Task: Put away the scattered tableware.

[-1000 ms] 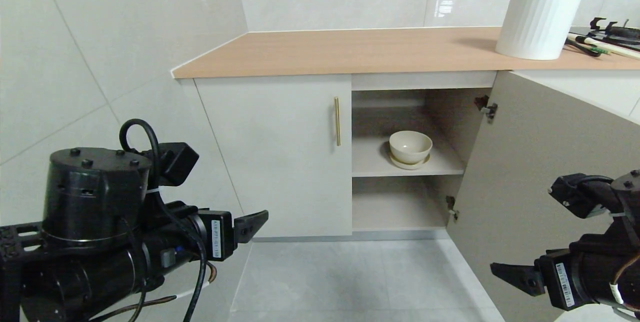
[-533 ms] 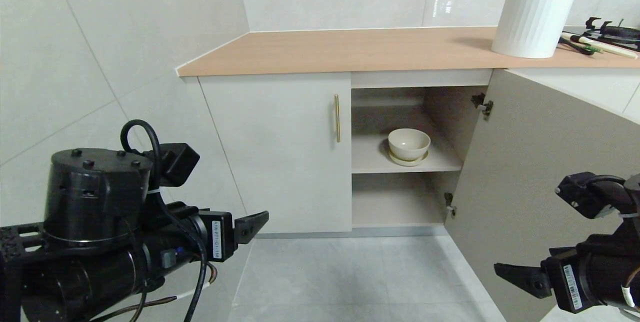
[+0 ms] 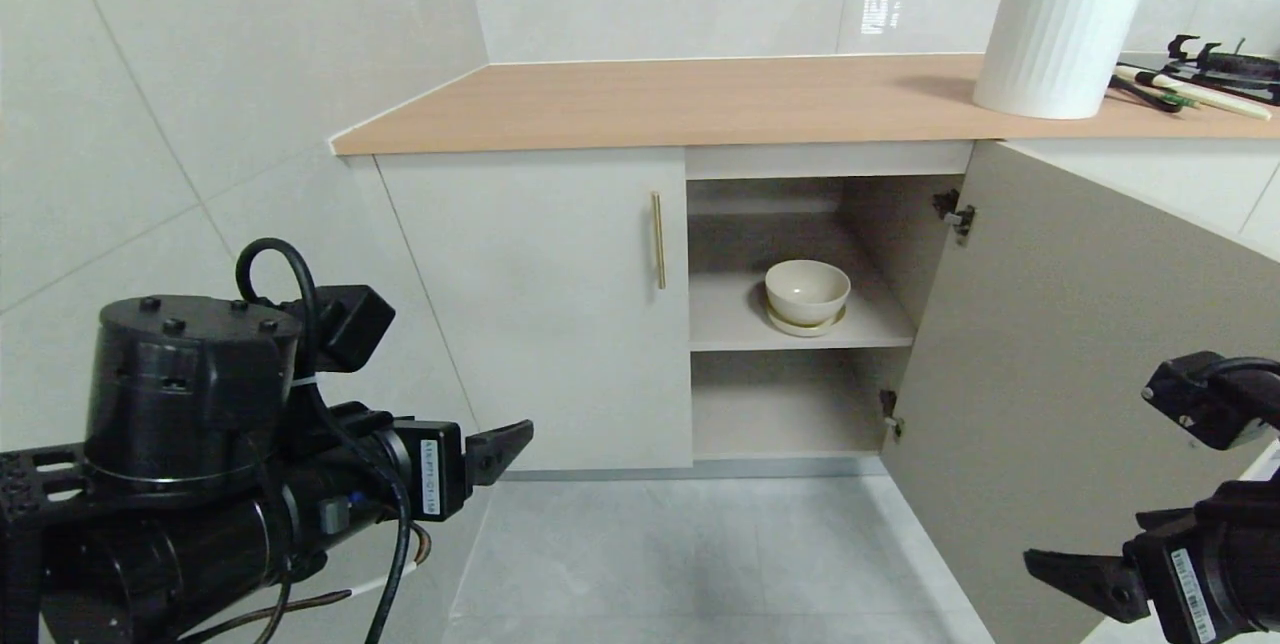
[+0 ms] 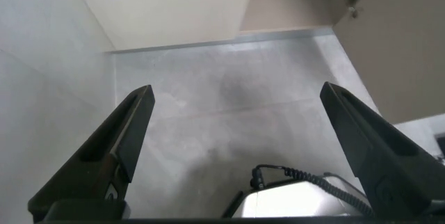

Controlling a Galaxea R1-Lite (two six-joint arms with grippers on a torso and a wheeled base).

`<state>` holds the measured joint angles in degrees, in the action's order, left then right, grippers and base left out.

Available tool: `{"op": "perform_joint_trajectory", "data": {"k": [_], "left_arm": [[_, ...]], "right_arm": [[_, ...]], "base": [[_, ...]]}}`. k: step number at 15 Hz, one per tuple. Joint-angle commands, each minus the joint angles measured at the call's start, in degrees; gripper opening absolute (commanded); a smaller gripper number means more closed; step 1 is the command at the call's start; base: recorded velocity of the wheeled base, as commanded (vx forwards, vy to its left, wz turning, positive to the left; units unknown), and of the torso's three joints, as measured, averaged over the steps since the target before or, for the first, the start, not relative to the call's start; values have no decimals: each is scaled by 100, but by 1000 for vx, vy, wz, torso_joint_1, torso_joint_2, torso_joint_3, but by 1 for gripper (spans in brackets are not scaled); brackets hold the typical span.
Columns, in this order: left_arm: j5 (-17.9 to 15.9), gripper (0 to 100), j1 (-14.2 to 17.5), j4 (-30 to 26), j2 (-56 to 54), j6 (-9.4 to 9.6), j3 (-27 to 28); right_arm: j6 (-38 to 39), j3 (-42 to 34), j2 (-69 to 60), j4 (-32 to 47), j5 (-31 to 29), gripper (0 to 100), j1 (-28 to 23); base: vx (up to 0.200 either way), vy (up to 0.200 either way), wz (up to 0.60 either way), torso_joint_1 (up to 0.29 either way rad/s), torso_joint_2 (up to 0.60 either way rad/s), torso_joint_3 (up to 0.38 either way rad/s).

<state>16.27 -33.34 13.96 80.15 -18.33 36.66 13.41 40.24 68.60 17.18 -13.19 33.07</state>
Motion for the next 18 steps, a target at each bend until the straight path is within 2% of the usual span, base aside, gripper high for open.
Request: {"op": "perform_joint_trajectory", "data": {"k": [1,6,10,11,13,15,18], "left_arm": [[-1,100,3,2,9,-3,-1],[-1,100,3,2,-44,-3,-36],[-1,100,3,2,-52,-3,-36],[-10,100,3,-7,-52,-3,-45],[-10,100,3,-7,-61,-3,-45],[-10,100,3,2,-61,-3,-45],[-10,100,3,2,-61,-3,-36]], "right_arm": [[-5,63,-83,49,1,100,-20],[-5,810,-321,1851,9,100,-126],[-23,994,-365,2211,1,100,-468],[-190,1065,-408,2360,1,100,-609],[-576,1214,-558,2527,-8,100,-1180],[-981,1320,-593,2501,1,100,-1971],[-1218,1328,-321,2114,45,100,-2833]], "base": [[0,-200,0,7,2,2],[0,-200,0,2,2,1],[0,-200,0,5,1,1],[0,0,0,0,0,0],[0,0,0,0,0,0],[0,0,0,0,0,0],[0,0,0,0,0,0]]}}
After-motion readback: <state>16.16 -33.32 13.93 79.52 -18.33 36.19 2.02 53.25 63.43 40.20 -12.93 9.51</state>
